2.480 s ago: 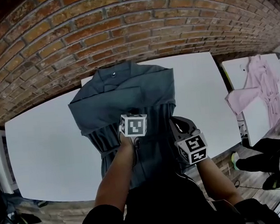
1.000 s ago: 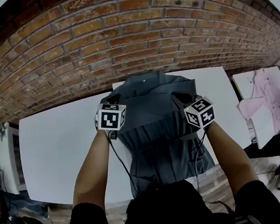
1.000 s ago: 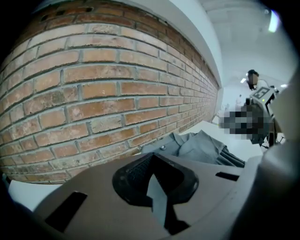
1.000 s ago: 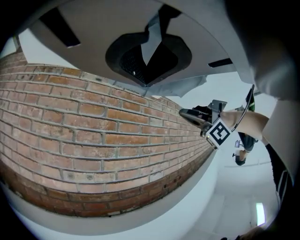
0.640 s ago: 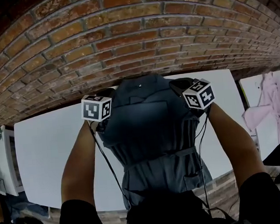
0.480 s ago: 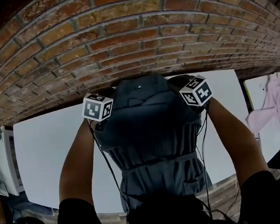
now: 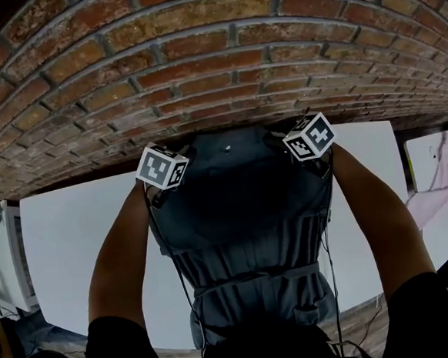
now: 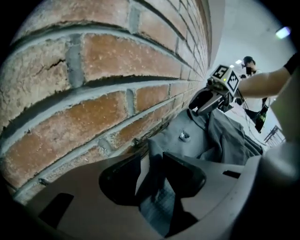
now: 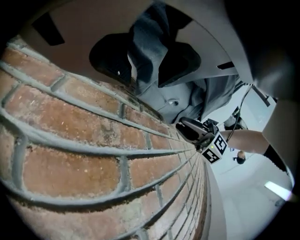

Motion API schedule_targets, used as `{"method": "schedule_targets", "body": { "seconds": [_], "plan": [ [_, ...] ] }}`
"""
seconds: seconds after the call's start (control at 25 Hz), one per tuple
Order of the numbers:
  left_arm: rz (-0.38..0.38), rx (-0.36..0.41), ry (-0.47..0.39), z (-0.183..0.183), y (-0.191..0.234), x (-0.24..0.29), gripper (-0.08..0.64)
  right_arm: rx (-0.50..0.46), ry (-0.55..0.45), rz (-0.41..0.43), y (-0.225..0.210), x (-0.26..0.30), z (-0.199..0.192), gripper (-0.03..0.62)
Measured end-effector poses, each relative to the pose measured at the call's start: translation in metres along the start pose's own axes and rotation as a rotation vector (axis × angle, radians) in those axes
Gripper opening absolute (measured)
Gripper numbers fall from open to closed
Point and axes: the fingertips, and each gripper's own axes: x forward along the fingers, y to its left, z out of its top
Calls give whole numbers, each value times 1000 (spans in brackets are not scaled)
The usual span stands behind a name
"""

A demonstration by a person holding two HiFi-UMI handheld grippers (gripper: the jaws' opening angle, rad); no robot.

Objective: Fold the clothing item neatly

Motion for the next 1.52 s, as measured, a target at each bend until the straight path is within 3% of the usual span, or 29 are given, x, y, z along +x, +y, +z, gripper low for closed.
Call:
{"method": "schedule_targets", "body": {
  "seconds": [0.28,0.4,0.48,0.56,1.0,1.32,1.52],
  "plan": [
    [-46,-25,66,-7,0,17,137,-8,81,27,-1,22,-3,160],
    [-56,-9,86,-7,0,15,127,-50,58,4,1,24,1,27],
    [-54,19,89,-6,-3,13,63,-76,41,3,6,22,5,17],
    [-45,41,77,-3,-5,10,50,-99,22,11,11,17,11,17],
    [-53,123,-166,28,-33,-54,38,-238,-111,26,51,-37,39,15],
    [-64,265,-354,26,-90,-138,37,-332,-249,44,100,-109,39,15],
    [-52,399,-388,4,-128,-163,37,-356,-315,53,137,-143,26,15]
  ]
}}
